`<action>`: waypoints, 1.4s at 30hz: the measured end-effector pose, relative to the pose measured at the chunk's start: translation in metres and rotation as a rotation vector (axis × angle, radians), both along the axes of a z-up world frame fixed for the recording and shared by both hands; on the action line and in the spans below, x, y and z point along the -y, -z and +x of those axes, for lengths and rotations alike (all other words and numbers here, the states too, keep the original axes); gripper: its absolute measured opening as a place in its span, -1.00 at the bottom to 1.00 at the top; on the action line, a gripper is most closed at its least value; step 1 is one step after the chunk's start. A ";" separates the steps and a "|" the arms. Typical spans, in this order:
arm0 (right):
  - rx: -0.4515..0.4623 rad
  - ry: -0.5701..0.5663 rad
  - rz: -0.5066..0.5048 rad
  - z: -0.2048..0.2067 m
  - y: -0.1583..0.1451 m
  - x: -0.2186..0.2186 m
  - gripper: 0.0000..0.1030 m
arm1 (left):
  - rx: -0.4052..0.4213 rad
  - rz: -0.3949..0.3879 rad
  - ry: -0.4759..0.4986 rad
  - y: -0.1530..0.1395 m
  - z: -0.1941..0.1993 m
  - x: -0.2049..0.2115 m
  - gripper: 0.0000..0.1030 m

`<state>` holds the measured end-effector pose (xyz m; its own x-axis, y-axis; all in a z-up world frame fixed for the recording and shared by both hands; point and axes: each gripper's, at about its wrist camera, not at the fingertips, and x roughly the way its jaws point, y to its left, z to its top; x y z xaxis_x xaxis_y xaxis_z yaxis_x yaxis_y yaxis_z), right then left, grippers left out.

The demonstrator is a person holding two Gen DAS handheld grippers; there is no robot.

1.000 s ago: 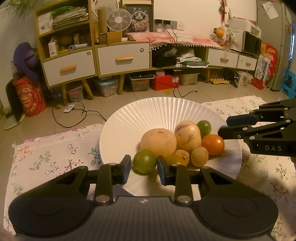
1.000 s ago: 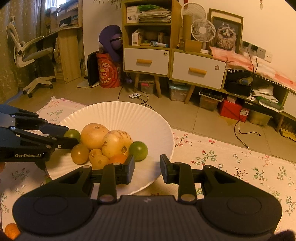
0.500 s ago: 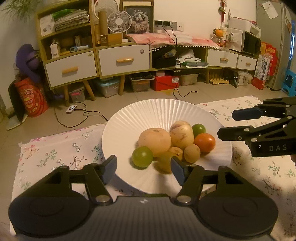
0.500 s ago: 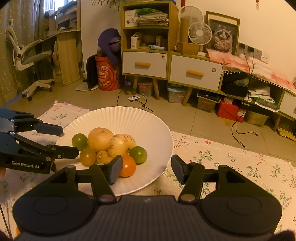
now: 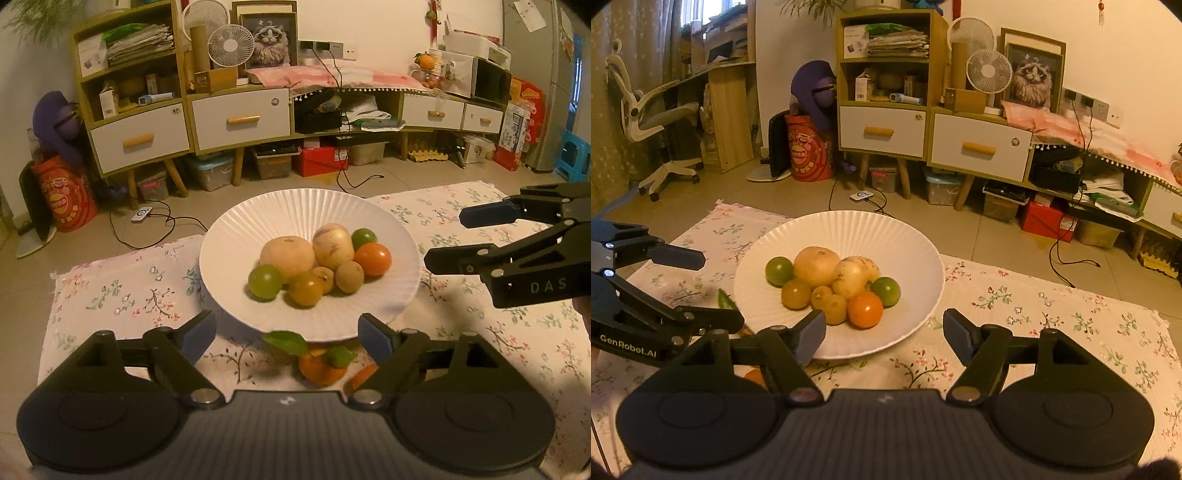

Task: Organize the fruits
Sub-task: 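Pull both open tools back from the plate toward the oranges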

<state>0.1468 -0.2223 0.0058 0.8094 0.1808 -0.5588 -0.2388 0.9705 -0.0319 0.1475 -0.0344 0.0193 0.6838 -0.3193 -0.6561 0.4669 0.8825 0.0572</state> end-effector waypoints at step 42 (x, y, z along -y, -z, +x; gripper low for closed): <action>-0.025 -0.017 0.002 -0.081 -0.003 -0.032 0.88 | -0.094 0.009 0.016 0.006 -0.089 -0.027 0.84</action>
<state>0.0654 -0.1905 0.0086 0.7922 0.1956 -0.5781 -0.2560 0.9664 -0.0238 0.0584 -0.0075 0.0136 0.6137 -0.3235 -0.7202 0.4843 0.8747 0.0199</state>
